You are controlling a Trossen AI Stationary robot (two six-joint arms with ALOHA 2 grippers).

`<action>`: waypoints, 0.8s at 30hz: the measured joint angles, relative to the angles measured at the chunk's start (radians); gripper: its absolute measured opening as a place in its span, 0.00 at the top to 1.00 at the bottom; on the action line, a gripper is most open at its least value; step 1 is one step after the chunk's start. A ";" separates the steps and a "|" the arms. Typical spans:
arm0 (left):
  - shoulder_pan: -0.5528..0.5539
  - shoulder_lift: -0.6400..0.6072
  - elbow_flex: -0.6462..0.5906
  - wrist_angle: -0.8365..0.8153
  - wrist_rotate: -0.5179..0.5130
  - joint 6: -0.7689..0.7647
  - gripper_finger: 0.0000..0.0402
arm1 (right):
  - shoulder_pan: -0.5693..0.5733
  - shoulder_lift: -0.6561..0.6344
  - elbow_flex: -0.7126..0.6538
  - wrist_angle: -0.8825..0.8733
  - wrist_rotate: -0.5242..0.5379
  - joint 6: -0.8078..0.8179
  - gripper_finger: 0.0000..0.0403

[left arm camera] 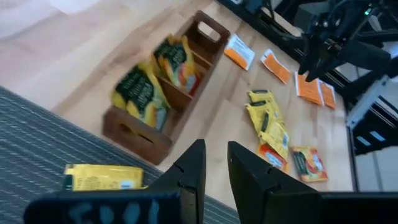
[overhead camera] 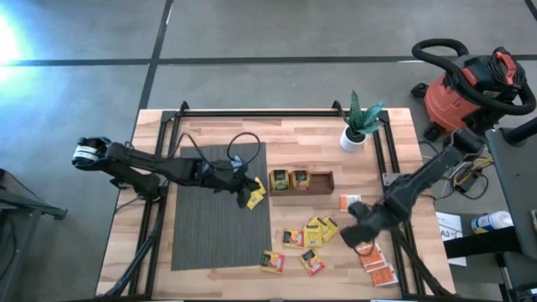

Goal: Pick & Place Tea
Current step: Put the white tea bag into the right section of the wooden organizer

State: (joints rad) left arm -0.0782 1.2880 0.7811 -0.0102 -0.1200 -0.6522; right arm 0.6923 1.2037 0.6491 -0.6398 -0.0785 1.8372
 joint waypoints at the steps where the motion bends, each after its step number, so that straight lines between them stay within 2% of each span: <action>1: -0.003 0.008 0.000 0.008 0.008 -0.006 0.85 | 0.034 0.013 0.000 0.023 -0.011 0.045 0.69; 6: -0.019 0.042 0.000 0.011 0.023 -0.014 0.85 | 0.188 0.085 0.000 0.153 -0.028 0.287 0.68; 11: -0.026 0.067 0.004 0.012 0.026 -0.022 0.85 | 0.286 0.177 0.054 0.151 -0.052 0.430 0.67; 16: -0.026 0.079 0.004 0.030 0.026 -0.025 0.85 | 0.323 0.286 0.120 0.149 -0.205 0.424 0.68; 24: -0.026 0.081 0.005 0.039 0.028 -0.025 0.85 | 0.333 0.409 0.209 0.157 -0.329 0.365 0.68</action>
State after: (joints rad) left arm -0.1040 1.3693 0.7856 0.0288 -0.0923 -0.6773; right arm 1.0257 1.6131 0.8583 -0.4824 -0.4070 2.2024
